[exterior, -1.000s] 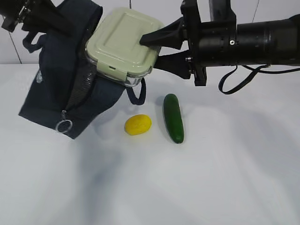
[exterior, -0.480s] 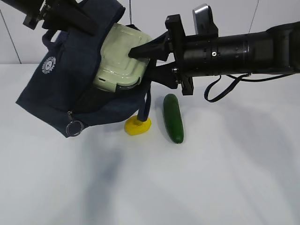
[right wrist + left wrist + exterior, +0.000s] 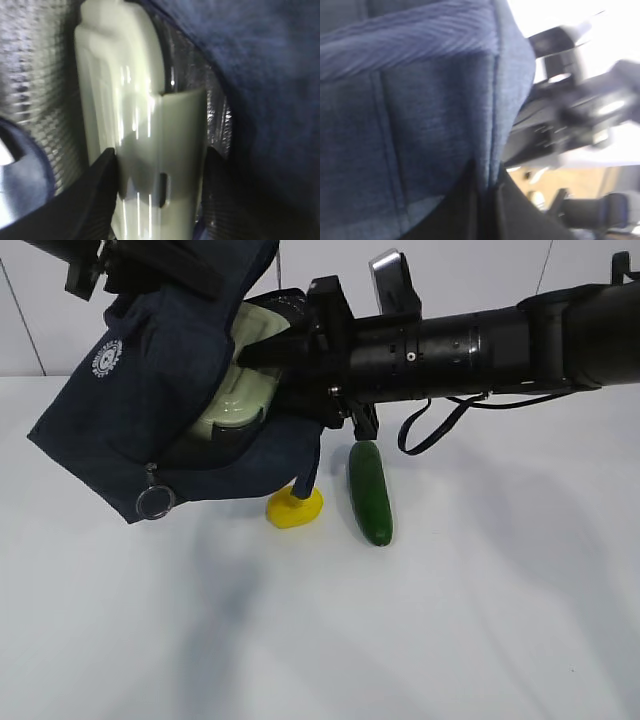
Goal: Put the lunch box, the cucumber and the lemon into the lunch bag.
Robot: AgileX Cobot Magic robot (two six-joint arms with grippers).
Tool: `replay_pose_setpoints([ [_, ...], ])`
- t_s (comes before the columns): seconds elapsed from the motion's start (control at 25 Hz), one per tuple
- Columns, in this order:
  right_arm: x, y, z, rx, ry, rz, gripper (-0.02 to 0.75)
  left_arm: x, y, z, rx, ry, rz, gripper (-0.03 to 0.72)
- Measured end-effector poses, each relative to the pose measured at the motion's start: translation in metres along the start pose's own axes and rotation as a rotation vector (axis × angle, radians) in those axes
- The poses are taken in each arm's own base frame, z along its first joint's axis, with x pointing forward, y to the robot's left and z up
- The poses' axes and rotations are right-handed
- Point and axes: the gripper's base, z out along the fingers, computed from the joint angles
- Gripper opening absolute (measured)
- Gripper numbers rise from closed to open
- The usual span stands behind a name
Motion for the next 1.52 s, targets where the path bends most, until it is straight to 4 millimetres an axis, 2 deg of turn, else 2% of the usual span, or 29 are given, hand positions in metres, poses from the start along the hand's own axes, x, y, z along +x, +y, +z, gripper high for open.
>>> replay_pose_setpoints([
  [0.48, -0.016, -0.011, 0.018, 0.021, -0.026, -0.016, 0.372, -0.003, 0.022, 0.018, 0.017, 0.025, -0.061, -0.015],
  [0.8, -0.018, -0.04, 0.032, 0.053, -0.005, 0.027, 0.372, -0.002, 0.047, 0.038, 0.012, 0.065, -0.113, -0.015],
  [1.0, -0.014, -0.052, 0.044, 0.062, 0.017, 0.05, 0.372, -0.002, 0.049, 0.039, 0.012, 0.068, -0.115, -0.015],
  [1.16, -0.014, -0.053, 0.057, 0.049, 0.034, 0.038, 0.372, -0.002, 0.049, 0.039, 0.012, 0.068, -0.115, -0.015],
  [1.32, -0.017, -0.052, 0.06, 0.036, 0.034, 0.029, 0.372, -0.002, 0.05, 0.039, 0.003, 0.068, -0.111, -0.015],
  [1.52, -0.015, -0.065, 0.065, 0.047, 0.047, 0.054, 0.373, -0.003, 0.052, 0.039, -0.025, 0.048, -0.103, -0.015],
])
